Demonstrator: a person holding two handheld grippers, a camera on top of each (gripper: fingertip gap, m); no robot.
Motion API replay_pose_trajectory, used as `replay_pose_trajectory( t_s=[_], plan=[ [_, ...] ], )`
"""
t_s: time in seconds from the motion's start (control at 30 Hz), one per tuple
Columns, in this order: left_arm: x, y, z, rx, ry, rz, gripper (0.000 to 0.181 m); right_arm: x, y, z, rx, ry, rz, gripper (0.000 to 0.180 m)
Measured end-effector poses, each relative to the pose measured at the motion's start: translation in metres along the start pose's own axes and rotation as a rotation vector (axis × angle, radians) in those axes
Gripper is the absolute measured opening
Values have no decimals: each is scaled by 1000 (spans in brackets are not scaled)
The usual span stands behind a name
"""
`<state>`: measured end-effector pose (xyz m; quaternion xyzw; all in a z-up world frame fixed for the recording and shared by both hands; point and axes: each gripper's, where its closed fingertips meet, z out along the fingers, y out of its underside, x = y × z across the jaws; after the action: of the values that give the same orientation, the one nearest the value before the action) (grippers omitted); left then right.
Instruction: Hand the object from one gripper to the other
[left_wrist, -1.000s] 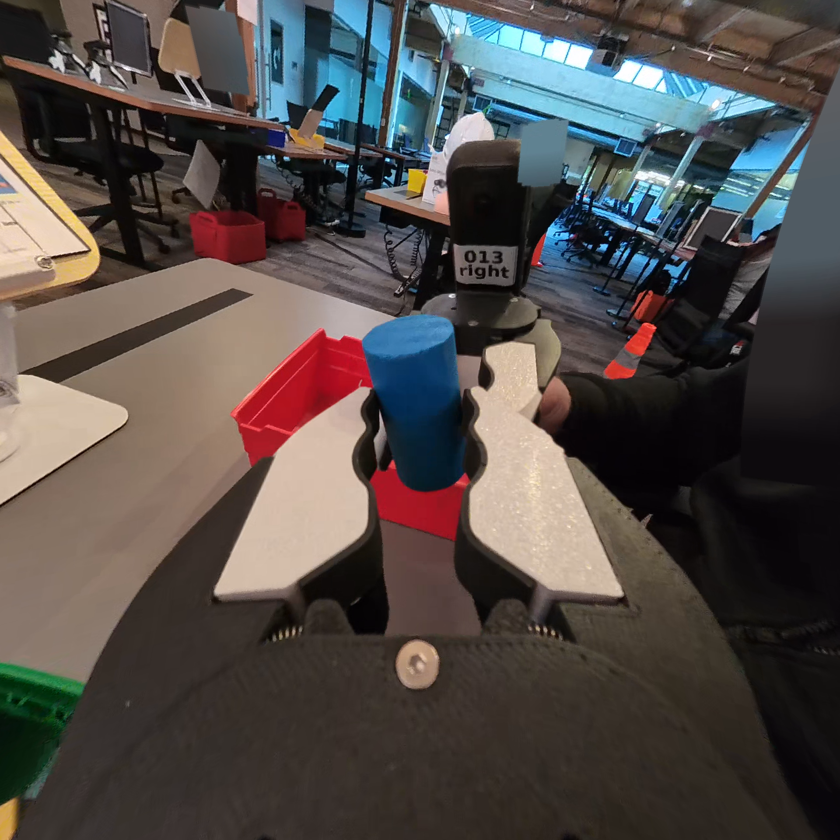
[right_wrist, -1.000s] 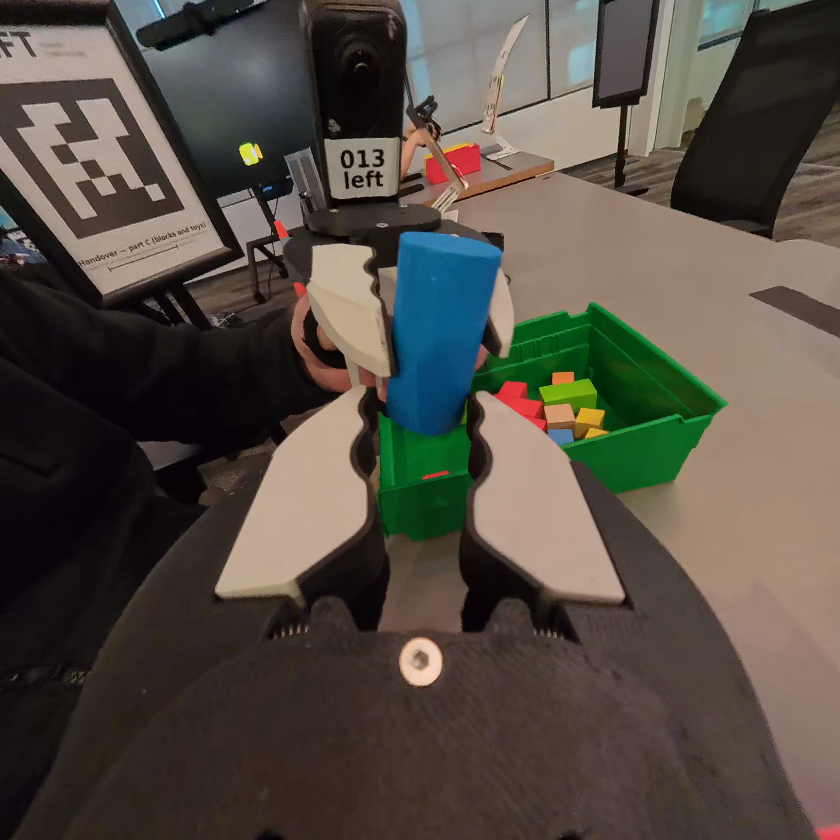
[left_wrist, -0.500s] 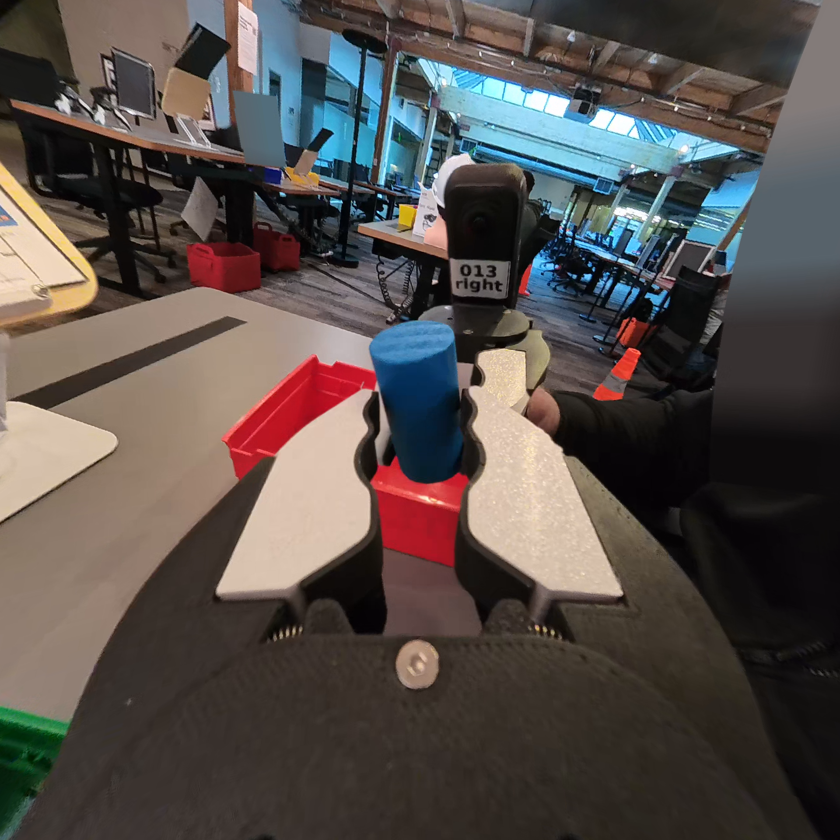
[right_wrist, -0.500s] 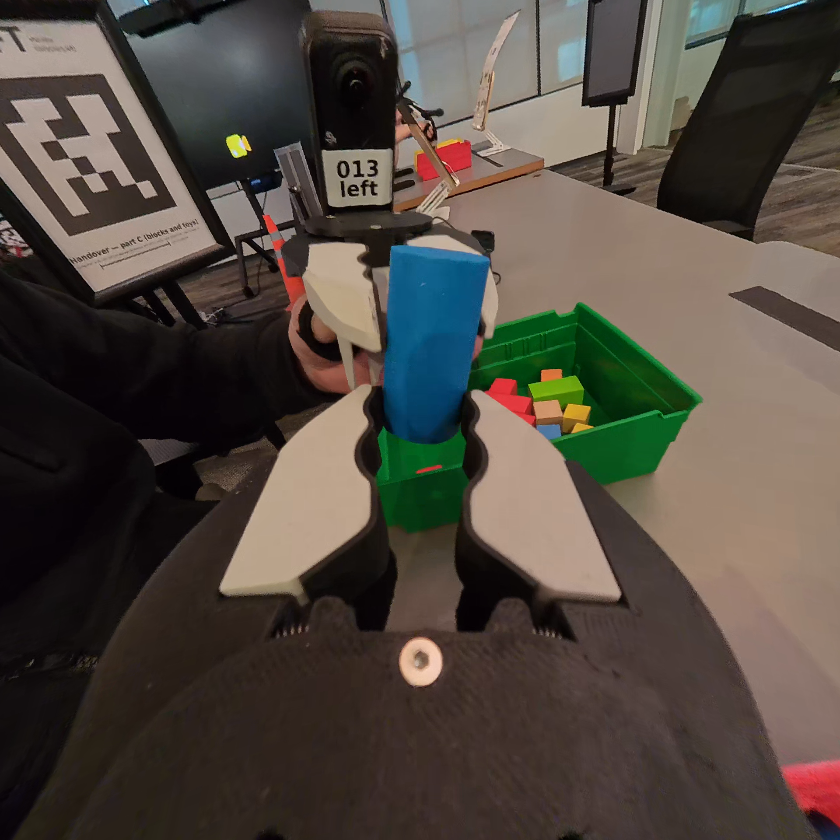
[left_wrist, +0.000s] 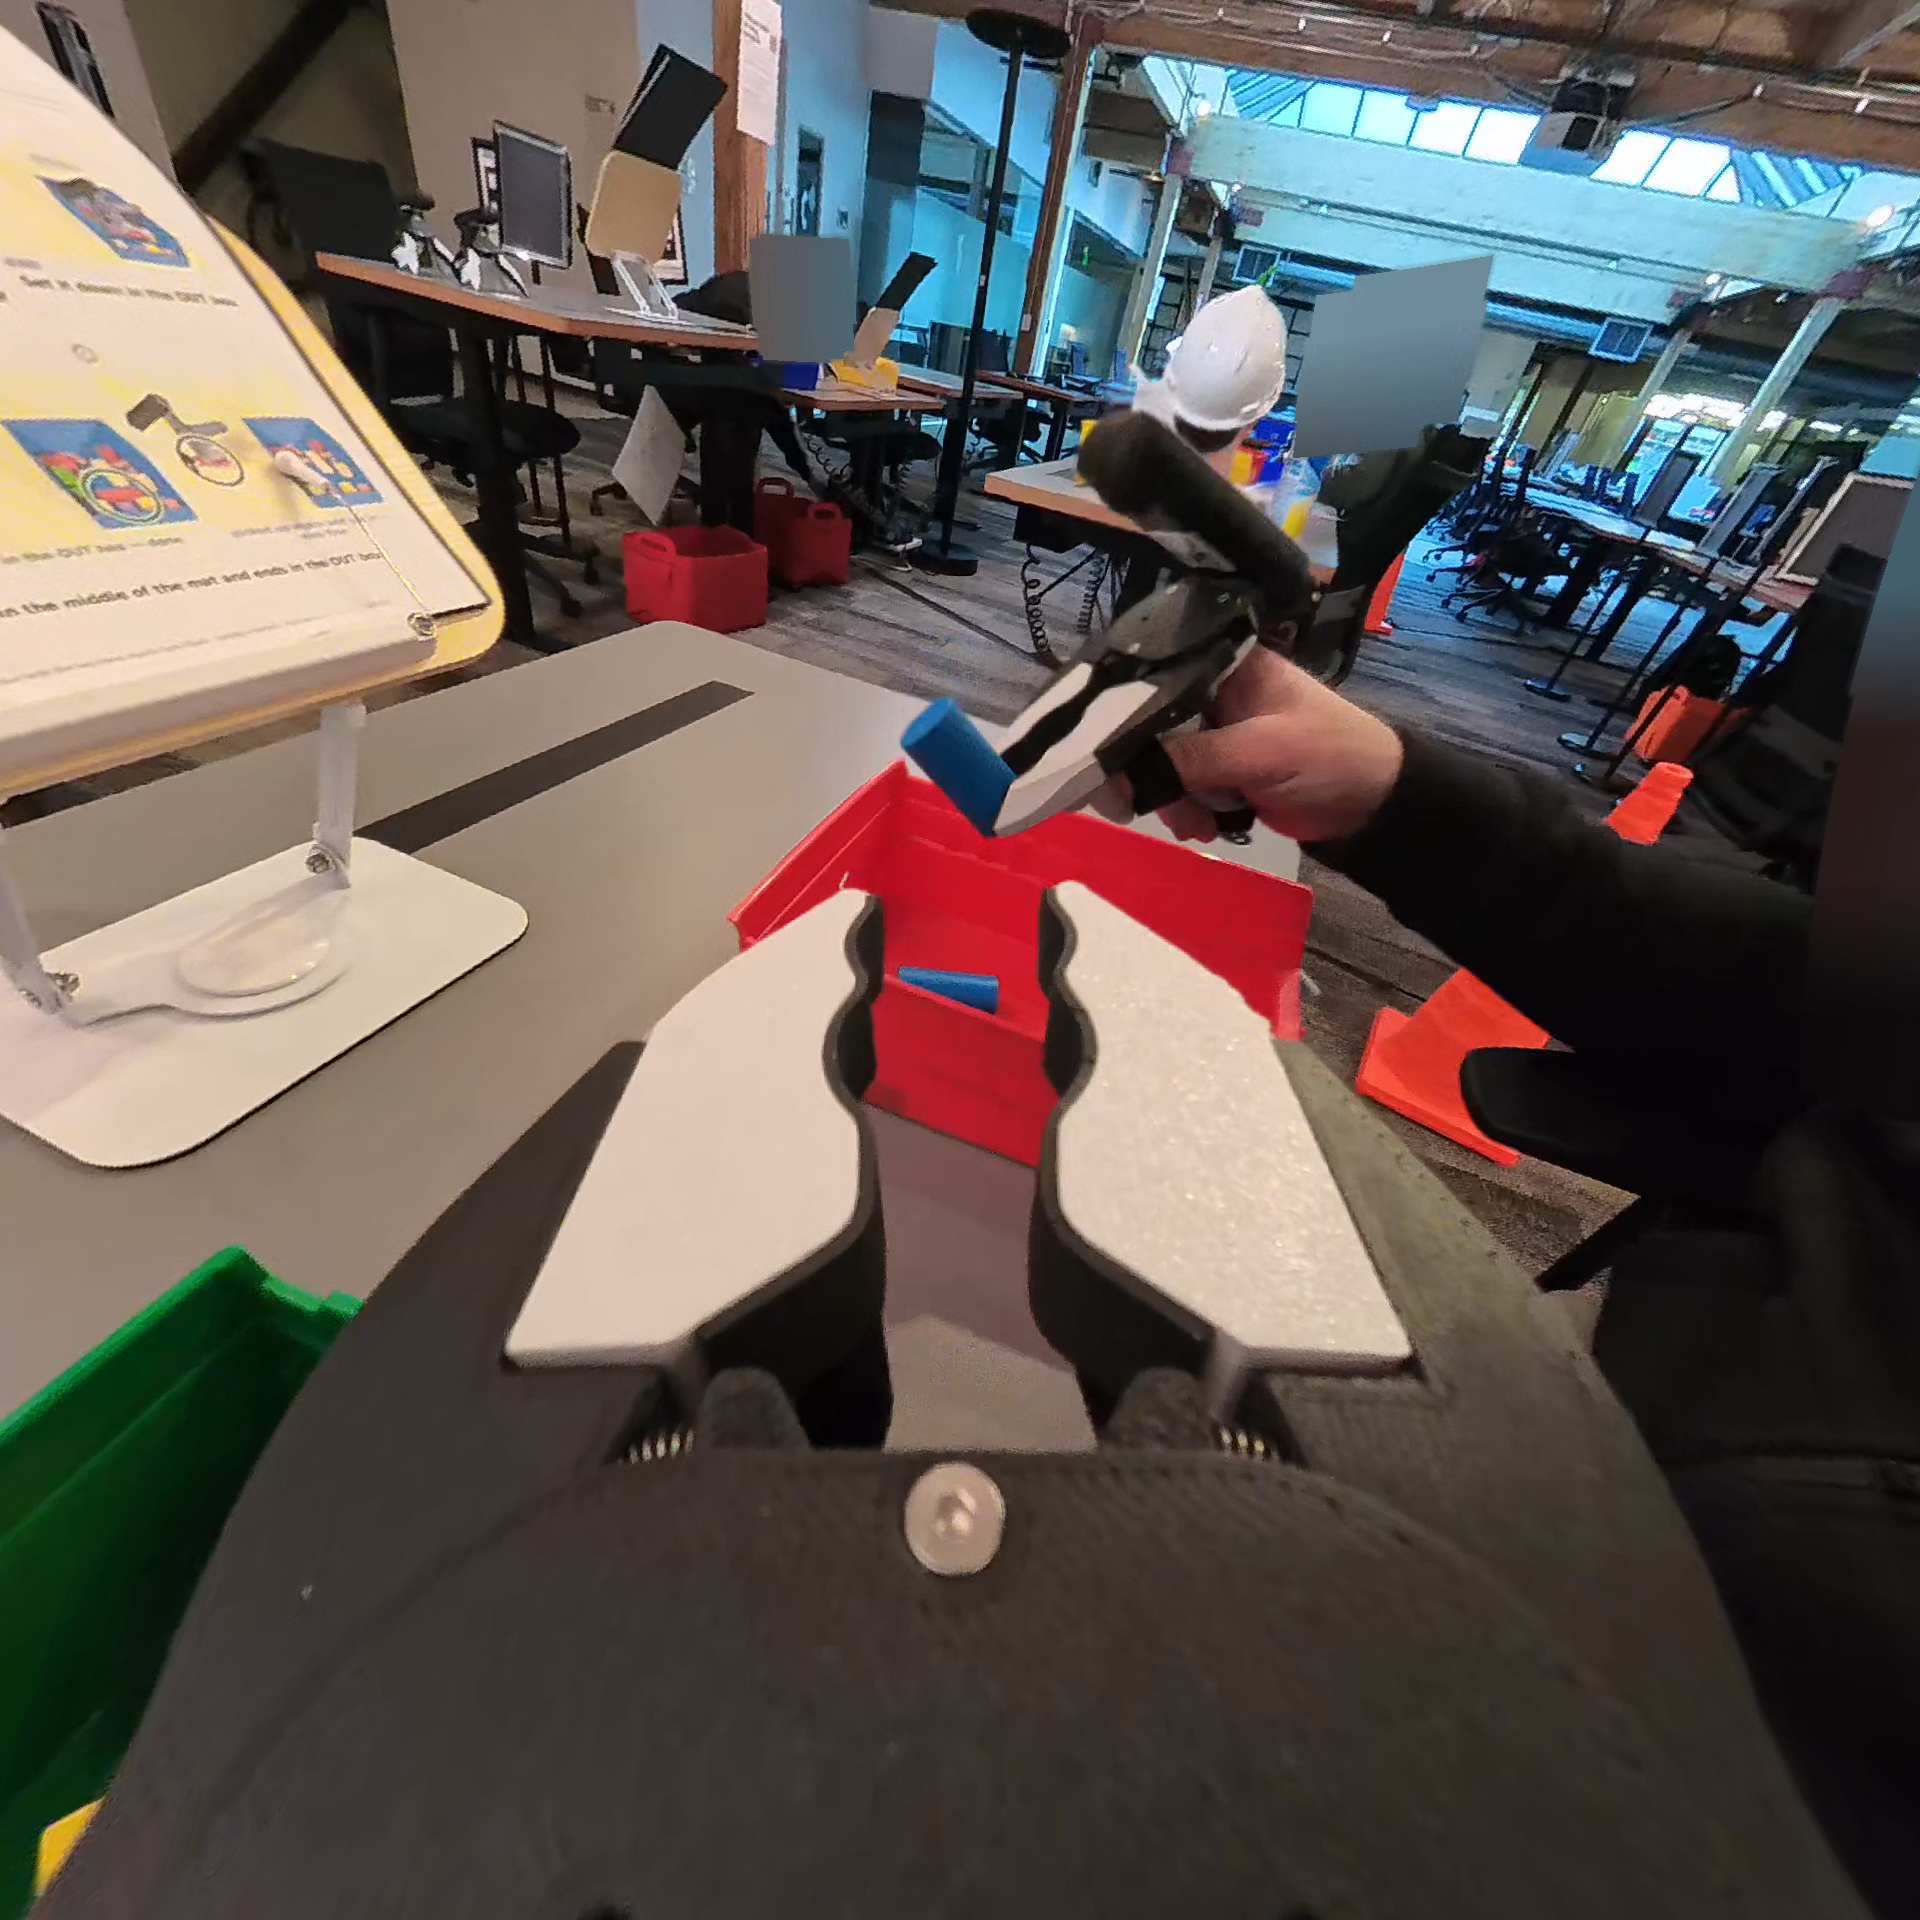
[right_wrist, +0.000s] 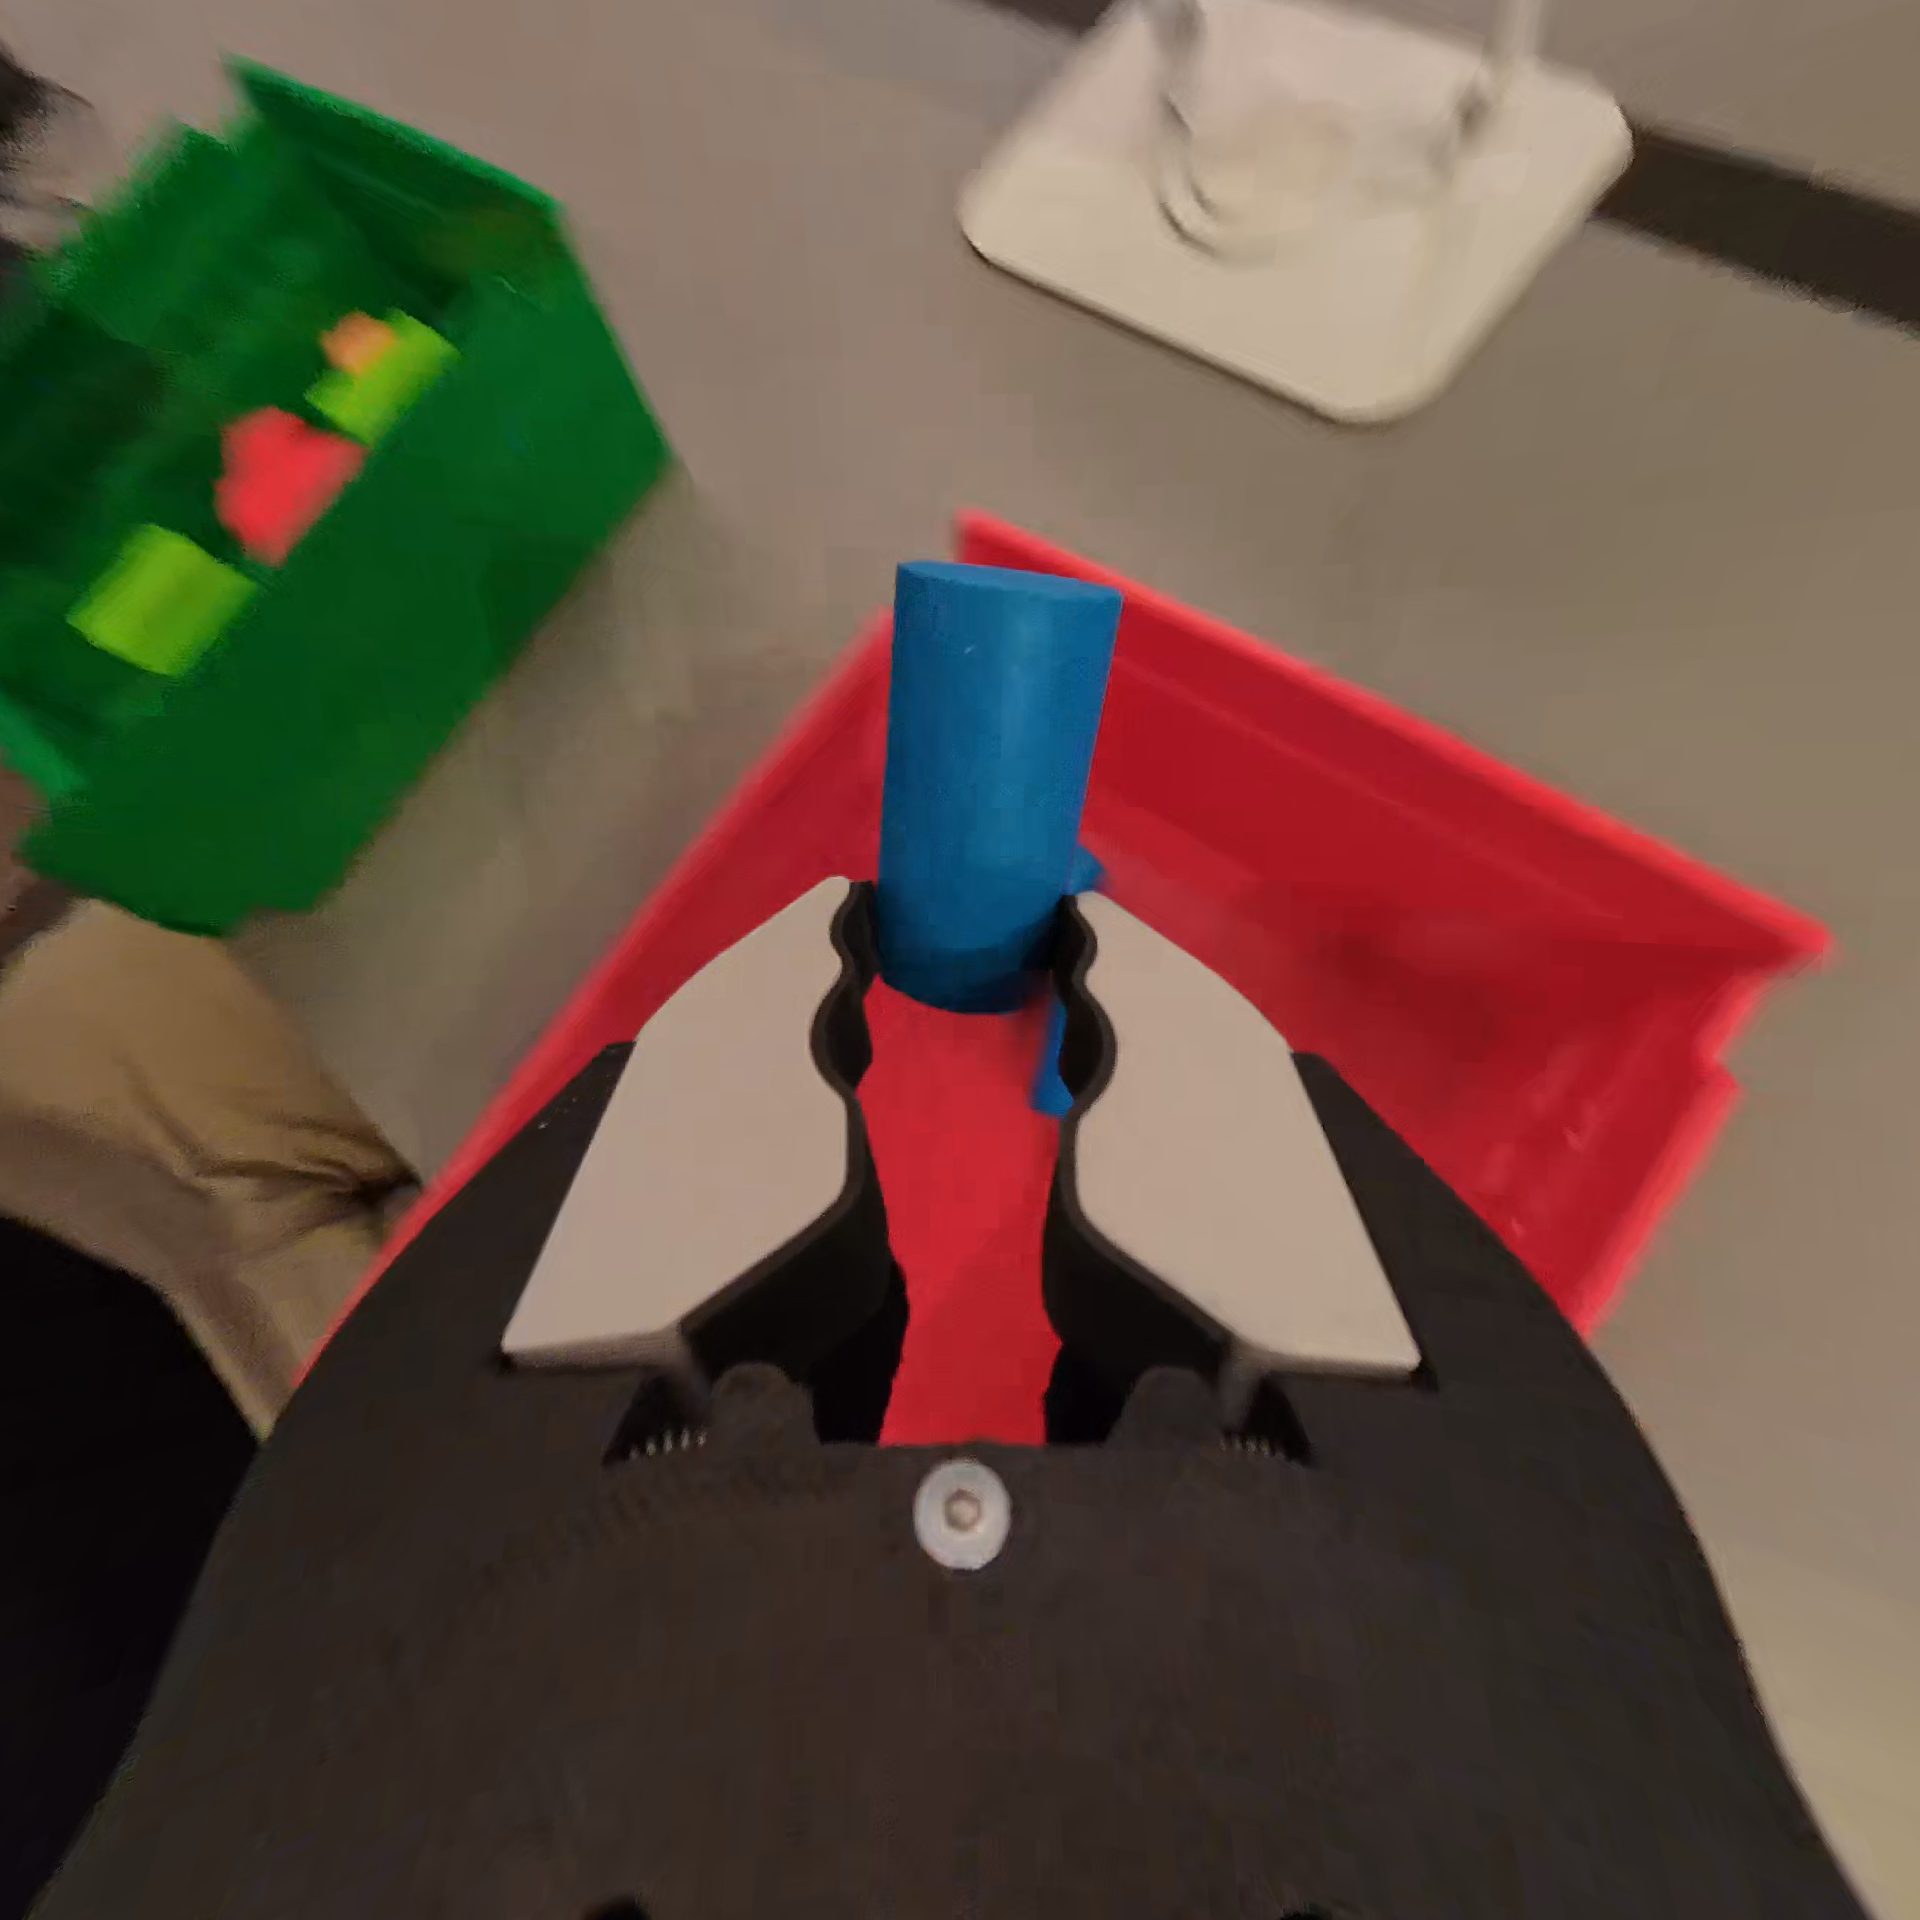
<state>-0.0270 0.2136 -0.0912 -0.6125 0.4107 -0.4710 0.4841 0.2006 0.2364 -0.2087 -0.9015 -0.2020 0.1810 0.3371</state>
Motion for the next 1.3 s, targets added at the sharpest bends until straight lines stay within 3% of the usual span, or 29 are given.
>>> replay_pose_trajectory(
  t_s=[0.33, 0.77, 0.87, 1.07, 1.3],
  plan=[
    [-7, 11, 3, -50, -34, 31, 27, 56, 95, 35, -499, 248, 65, 33],
    [-19, 19, -3, -122, -78, 54, 32, 66, 122, 54, -658, 284, 58, 34],
    [-36, 43, -12, -303, -147, 95, 49, 67, 122, 53, -668, 304, 18, 36],
    [-99, 113, -71, -790, -403, 219, 53, 64, 114, 45, -641, 310, -1, 46],
    [-106, 167, -105, -1036, -386, 98, 55, 57, 101, 36, -579, 298, -18, 48]
  ],
)
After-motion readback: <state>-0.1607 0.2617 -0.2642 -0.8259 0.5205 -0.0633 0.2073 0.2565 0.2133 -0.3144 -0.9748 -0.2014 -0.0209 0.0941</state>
